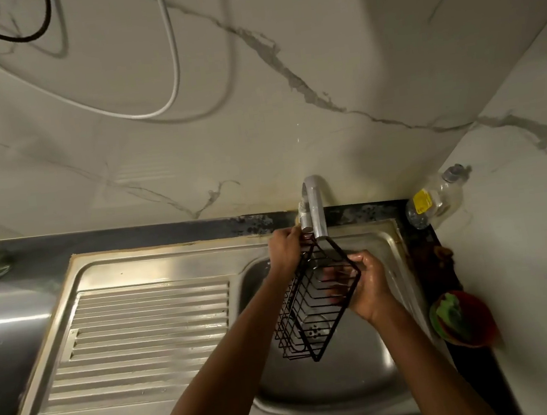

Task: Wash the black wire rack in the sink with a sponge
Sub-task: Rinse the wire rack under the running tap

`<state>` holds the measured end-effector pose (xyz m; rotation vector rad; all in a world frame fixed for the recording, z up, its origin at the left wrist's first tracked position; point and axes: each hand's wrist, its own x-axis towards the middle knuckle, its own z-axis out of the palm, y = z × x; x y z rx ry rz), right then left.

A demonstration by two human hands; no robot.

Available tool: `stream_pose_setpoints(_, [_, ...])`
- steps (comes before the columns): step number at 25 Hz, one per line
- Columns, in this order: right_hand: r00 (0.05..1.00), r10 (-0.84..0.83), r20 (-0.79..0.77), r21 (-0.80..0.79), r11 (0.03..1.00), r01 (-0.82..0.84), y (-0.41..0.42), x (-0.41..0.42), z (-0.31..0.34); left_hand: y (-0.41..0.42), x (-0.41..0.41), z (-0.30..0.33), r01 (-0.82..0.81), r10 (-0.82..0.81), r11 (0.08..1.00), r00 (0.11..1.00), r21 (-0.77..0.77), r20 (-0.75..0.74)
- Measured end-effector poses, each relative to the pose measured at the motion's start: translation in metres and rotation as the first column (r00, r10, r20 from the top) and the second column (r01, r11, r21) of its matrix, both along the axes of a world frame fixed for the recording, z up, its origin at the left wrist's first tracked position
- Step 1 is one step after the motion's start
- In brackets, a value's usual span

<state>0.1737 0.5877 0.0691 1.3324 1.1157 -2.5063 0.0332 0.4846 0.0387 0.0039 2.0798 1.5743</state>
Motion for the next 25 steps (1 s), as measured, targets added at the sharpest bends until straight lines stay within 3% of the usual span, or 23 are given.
stream_pose_setpoints(3, [0.989, 0.125, -0.079, -0.107, 0.985, -0.133, 0.0, -0.007, 0.015, -0.002, 0.005, -0.001, 0.07, -0.076, 0.993, 0.995, 0.092, 0.064])
stream_pose_setpoints(7, [0.995, -0.094, -0.013, -0.123, 0.988, 0.092, -0.013, -0.022, 0.015, 0.01, 0.002, 0.0, 0.172, -0.201, 0.972, 0.96, 0.158, 0.193])
stream_pose_setpoints(10, [0.95, -0.311, 0.006, -0.159, 0.938, 0.308, -0.017, -0.028, 0.008, 0.012, 0.006, 0.014, 0.307, -0.333, 0.942, 0.899, 0.132, 0.284])
stream_pose_setpoints(12, [0.929, -0.369, 0.01, -0.182, 0.913, 0.364, -0.02, -0.033, 0.007, 0.014, 0.01, 0.014, 0.352, -0.357, 0.934, 0.918, 0.061, 0.173])
stream_pose_setpoints(15, [0.873, -0.487, 0.018, -0.218, 0.851, 0.479, -0.019, -0.045, 0.0, 0.015, 0.007, 0.007, 0.296, -0.301, 0.952, 0.951, -0.079, -0.064])
stream_pose_setpoints(18, [0.78, -0.625, 0.043, -0.262, 0.746, 0.612, -0.016, -0.054, -0.002, 0.015, 0.006, 0.001, 0.338, -0.34, 0.94, 0.913, -0.048, -0.224])
stream_pose_setpoints(22, [0.694, -0.719, 0.03, -0.306, 0.654, 0.691, -0.014, -0.052, 0.004, 0.018, 0.004, -0.012, 0.375, -0.344, 0.924, 0.899, 0.07, -0.269])
stream_pose_setpoints(25, [0.672, -0.74, 0.028, -0.371, 0.616, 0.694, -0.014, -0.036, 0.012, 0.018, 0.006, -0.009, 0.36, -0.347, 0.933, 0.917, 0.031, -0.195])
